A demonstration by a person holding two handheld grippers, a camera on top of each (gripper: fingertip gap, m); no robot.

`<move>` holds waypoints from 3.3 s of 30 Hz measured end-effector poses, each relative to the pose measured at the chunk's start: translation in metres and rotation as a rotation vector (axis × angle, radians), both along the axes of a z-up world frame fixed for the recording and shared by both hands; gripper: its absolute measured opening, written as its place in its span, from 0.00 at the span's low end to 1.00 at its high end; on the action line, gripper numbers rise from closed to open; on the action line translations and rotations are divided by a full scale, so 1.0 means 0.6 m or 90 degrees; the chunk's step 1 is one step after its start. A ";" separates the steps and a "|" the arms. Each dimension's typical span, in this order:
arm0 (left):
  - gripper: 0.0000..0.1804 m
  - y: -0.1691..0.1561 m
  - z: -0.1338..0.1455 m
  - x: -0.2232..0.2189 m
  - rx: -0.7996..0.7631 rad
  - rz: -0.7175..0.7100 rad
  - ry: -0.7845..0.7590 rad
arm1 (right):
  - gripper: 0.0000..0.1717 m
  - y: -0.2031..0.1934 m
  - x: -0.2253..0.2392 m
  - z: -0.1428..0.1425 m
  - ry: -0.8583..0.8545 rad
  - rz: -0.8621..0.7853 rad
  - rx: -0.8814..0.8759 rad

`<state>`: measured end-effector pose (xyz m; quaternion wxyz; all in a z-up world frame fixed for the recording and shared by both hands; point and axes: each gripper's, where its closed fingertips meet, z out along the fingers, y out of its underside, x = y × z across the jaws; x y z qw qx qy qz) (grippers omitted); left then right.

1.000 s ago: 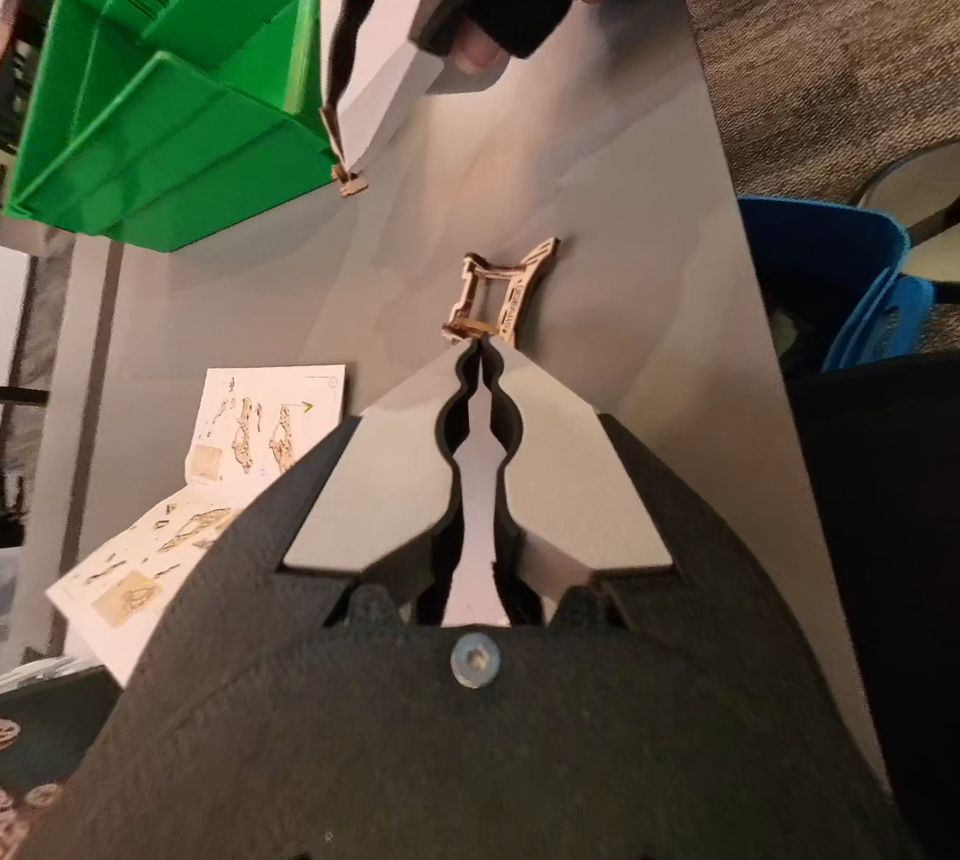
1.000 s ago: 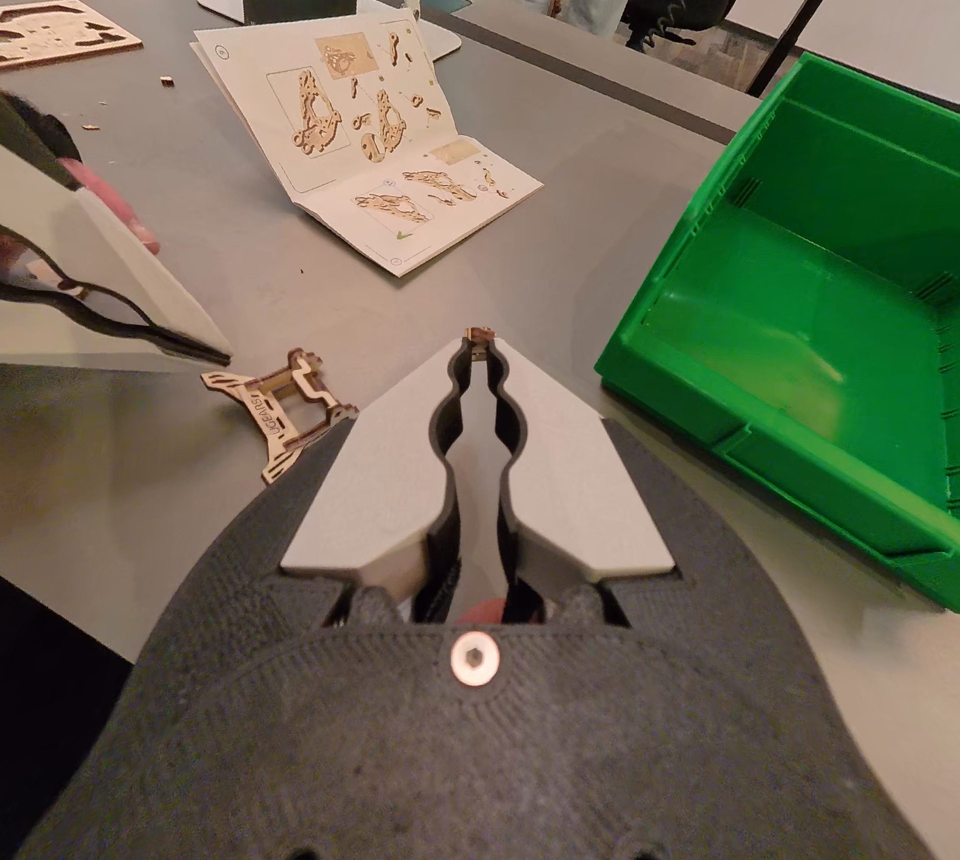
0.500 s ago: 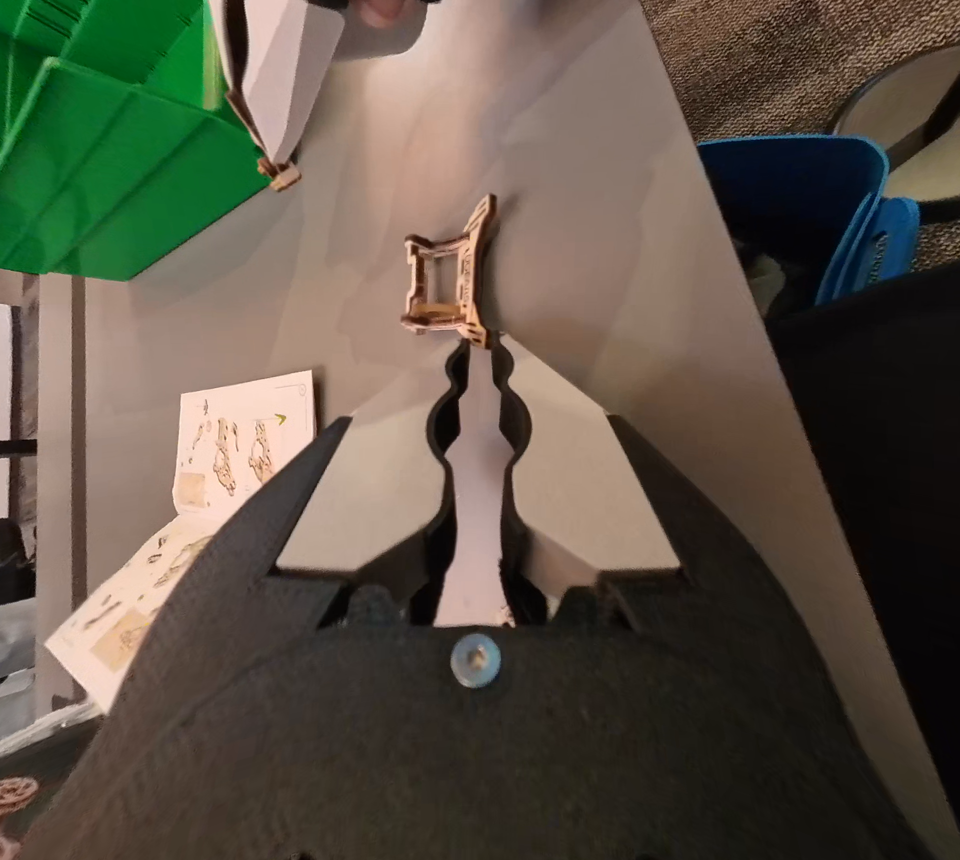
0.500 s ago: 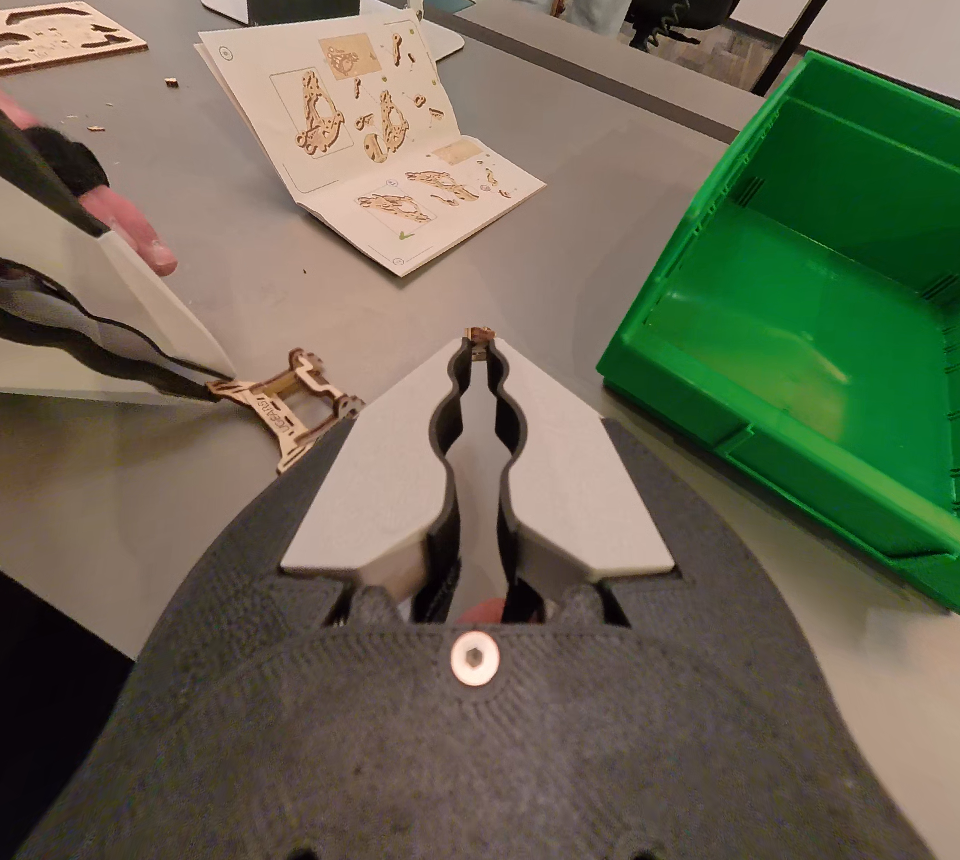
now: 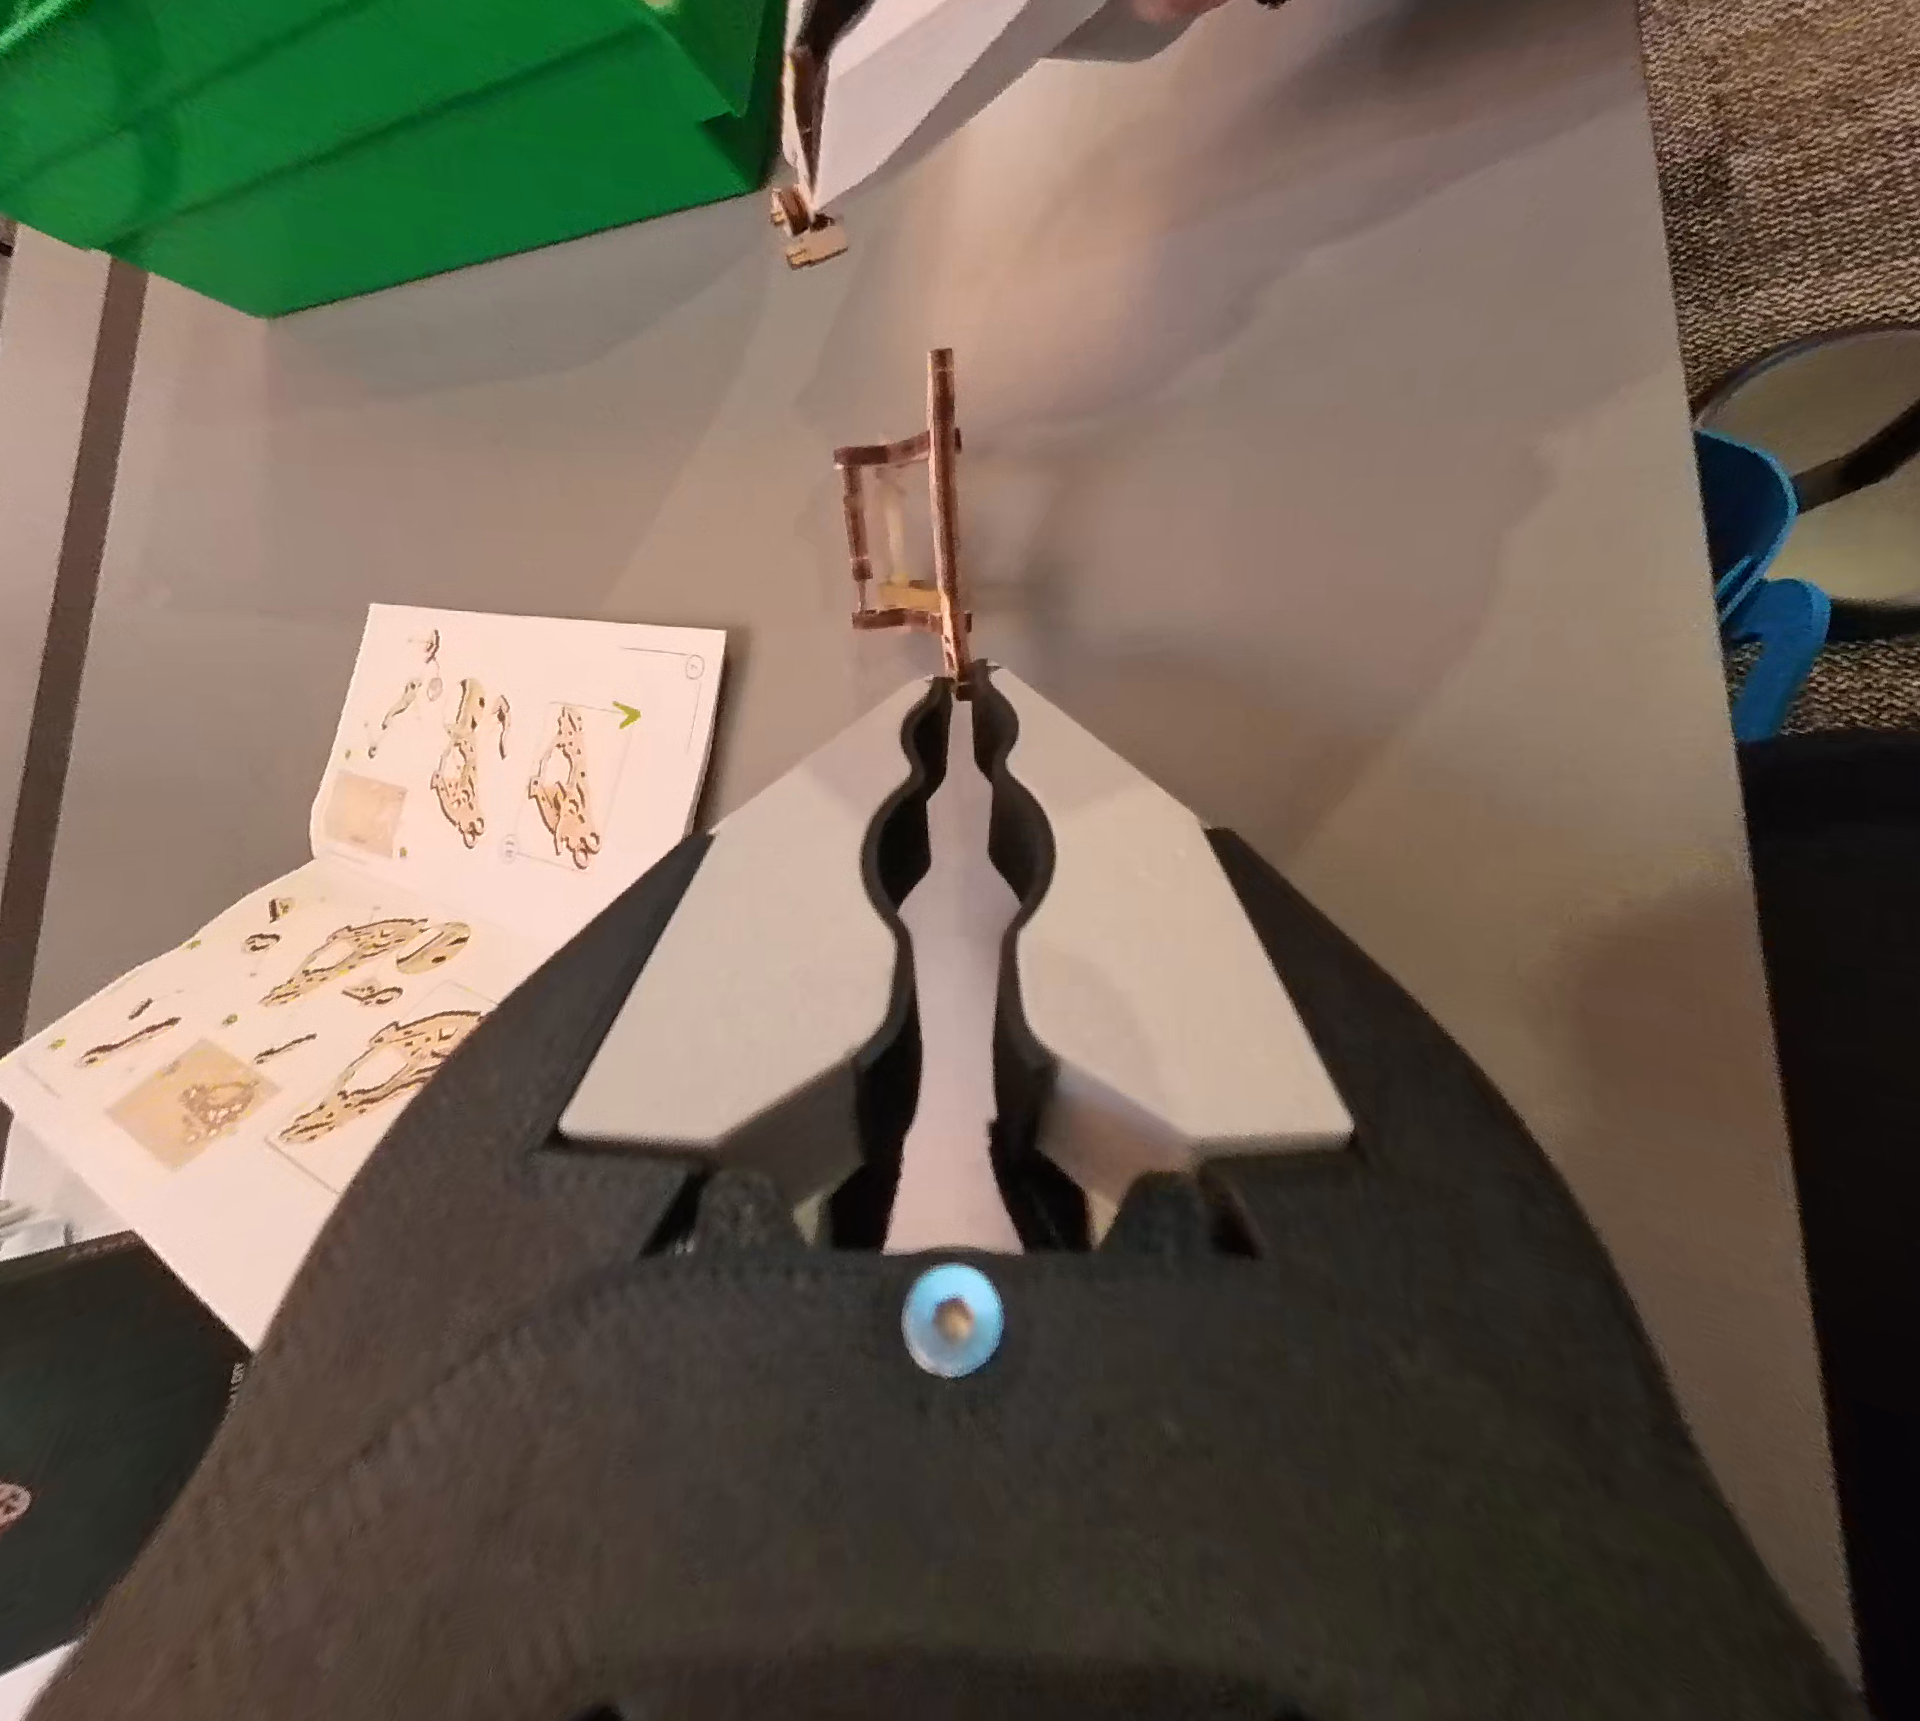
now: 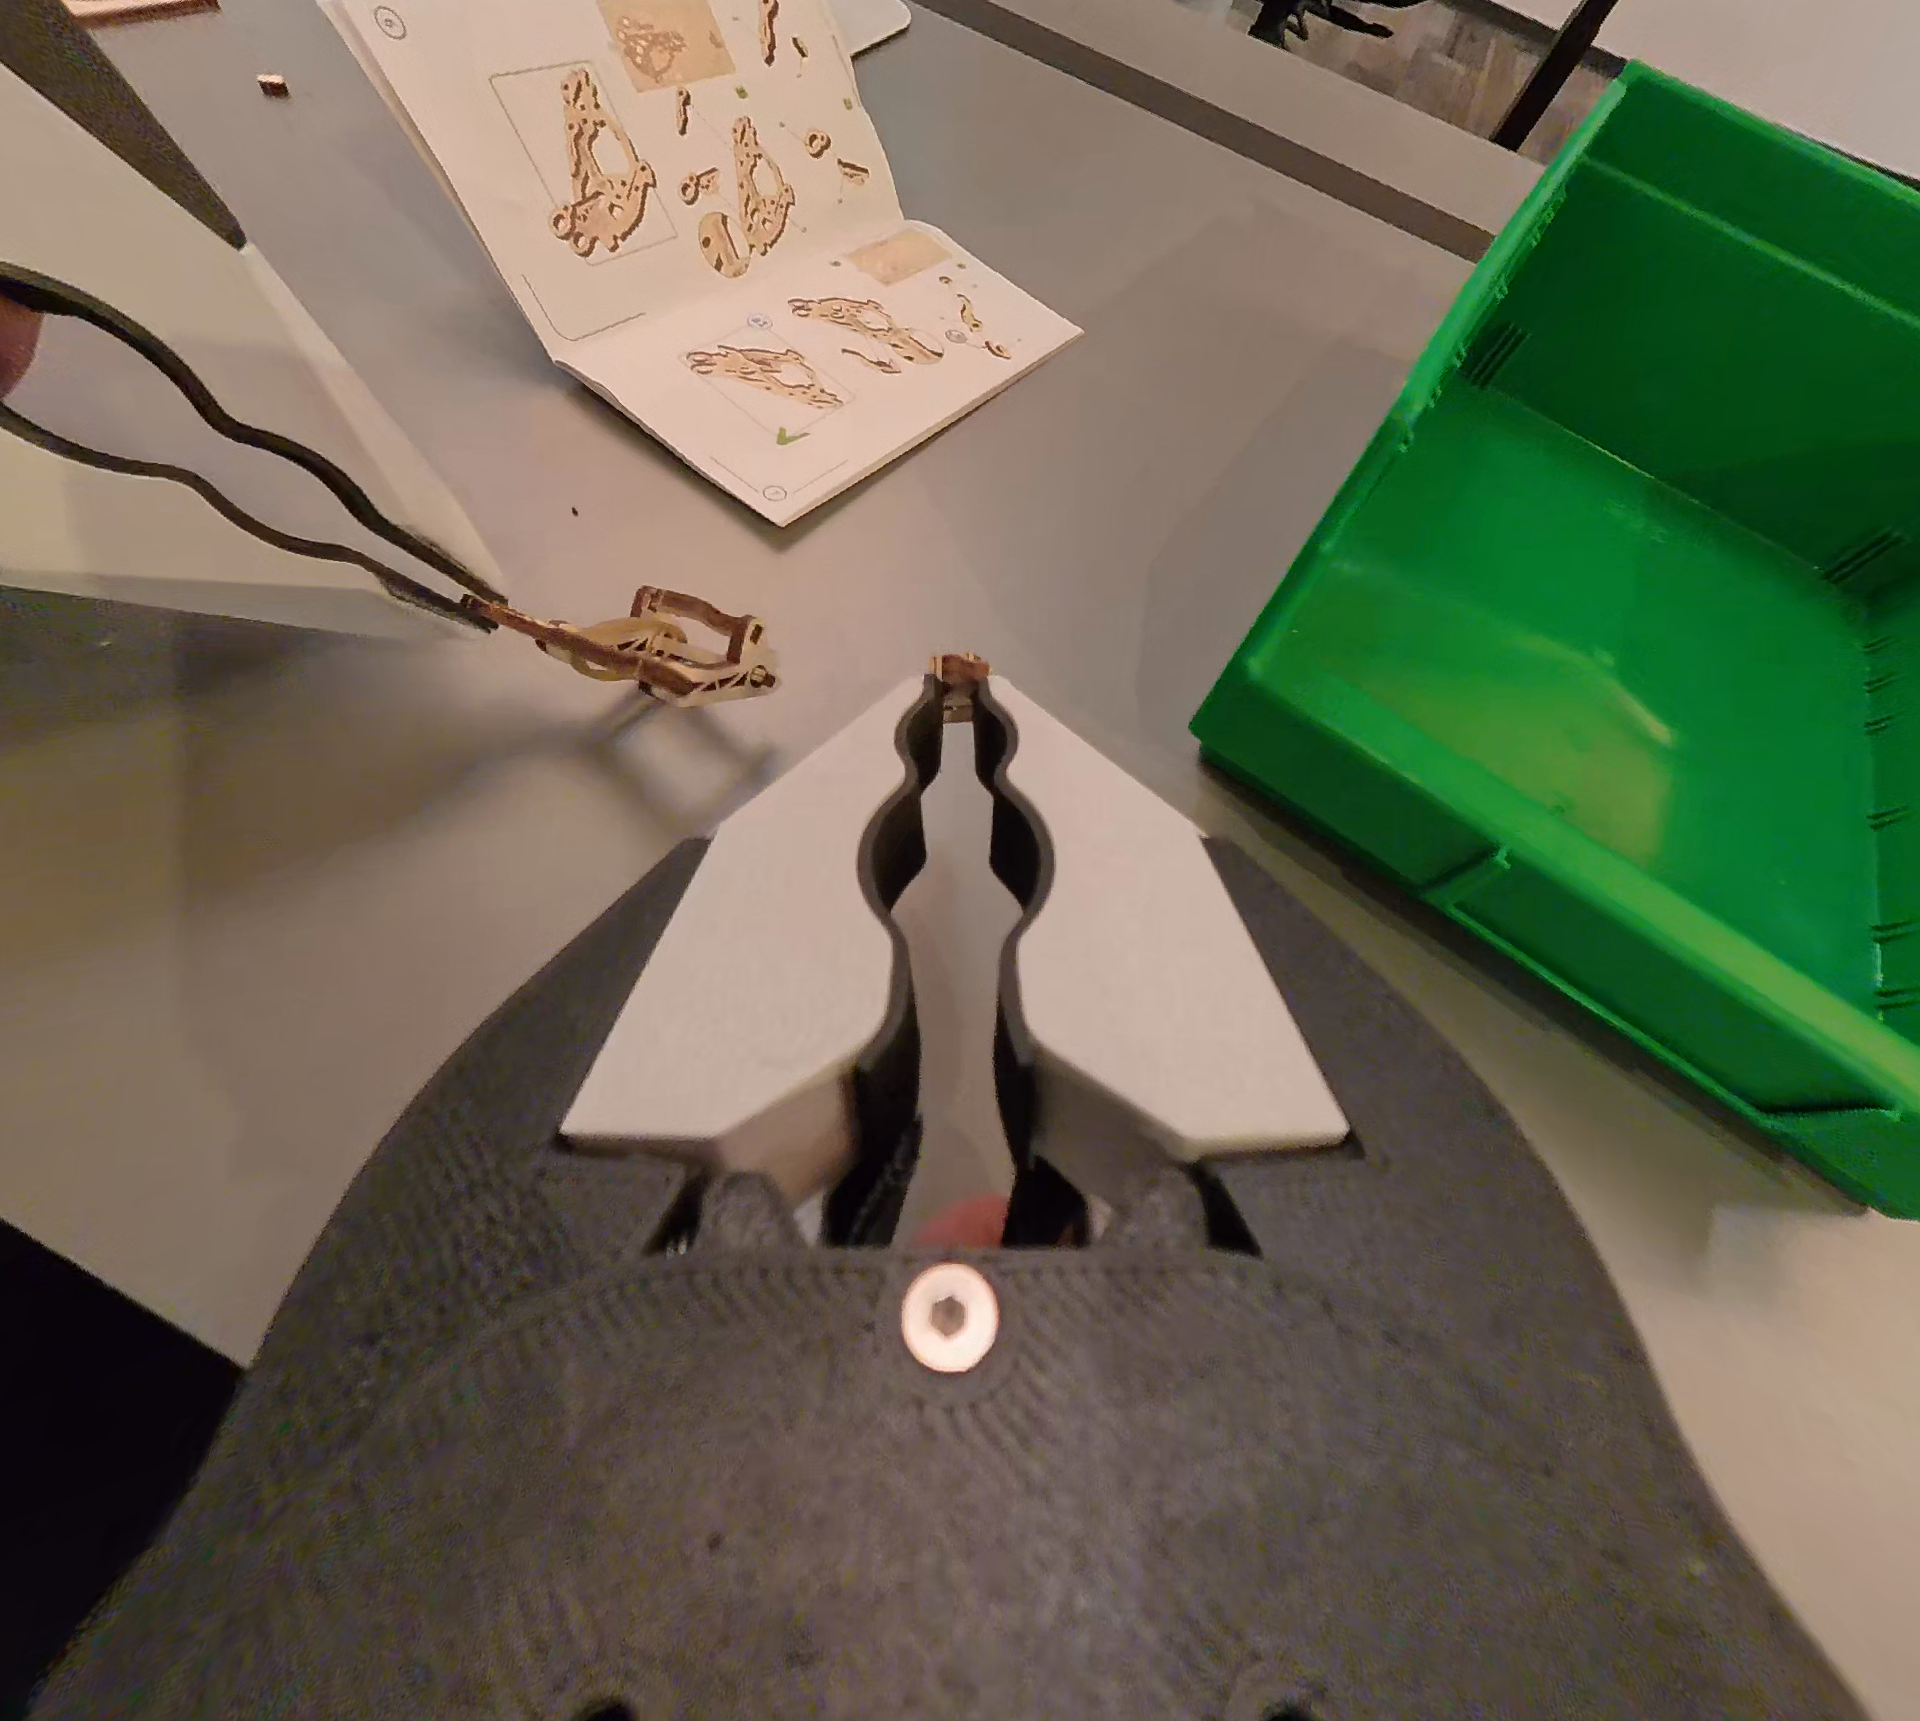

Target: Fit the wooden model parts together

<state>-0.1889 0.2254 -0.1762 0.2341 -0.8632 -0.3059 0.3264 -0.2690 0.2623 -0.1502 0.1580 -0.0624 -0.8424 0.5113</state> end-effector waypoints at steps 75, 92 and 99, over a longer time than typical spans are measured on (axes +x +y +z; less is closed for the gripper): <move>0.01 -0.144 0.012 0.100 0.919 0.510 -0.158 | 0.02 -0.004 0.002 -0.013 0.025 0.000 0.037; 0.01 -0.166 0.042 0.124 0.549 0.380 -0.073 | 0.02 -0.004 0.003 -0.012 0.028 0.000 0.035; 0.01 -0.157 0.055 0.127 0.156 0.234 0.065 | 0.02 -0.004 0.004 -0.012 0.030 0.003 0.036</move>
